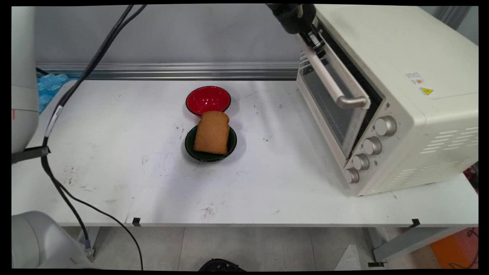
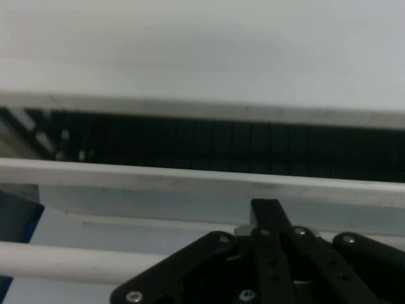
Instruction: Open the oven
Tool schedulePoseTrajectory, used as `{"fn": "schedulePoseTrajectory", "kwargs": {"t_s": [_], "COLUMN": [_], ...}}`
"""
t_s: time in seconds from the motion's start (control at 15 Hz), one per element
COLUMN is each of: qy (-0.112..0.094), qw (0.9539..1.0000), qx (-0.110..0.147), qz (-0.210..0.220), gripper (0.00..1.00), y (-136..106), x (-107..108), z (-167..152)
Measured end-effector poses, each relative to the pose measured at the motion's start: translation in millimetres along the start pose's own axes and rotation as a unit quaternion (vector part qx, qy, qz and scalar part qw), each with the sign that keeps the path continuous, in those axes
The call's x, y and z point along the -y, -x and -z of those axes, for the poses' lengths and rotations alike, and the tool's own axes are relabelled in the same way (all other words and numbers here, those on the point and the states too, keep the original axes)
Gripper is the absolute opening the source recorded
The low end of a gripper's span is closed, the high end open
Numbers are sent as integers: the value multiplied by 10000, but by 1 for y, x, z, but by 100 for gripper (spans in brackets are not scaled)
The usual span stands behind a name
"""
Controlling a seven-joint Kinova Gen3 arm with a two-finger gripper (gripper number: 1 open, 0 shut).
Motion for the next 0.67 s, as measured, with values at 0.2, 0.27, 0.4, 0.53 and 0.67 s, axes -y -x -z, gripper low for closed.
{"fn": "schedulePoseTrajectory", "kwargs": {"t_s": [0.2,0.27,0.4,0.53,0.67], "qy": [28,36,52,62,71], "qw": [9999,9999,9997,9995,9993], "qx": [138,164,243,318,374], "qz": [8,4,1,1,-6], "gripper": [0,0,0,0,0], "y": [11,13,19,26,30], "x": [1,1,1,2,2], "z": [4,4,7,9,10]}}
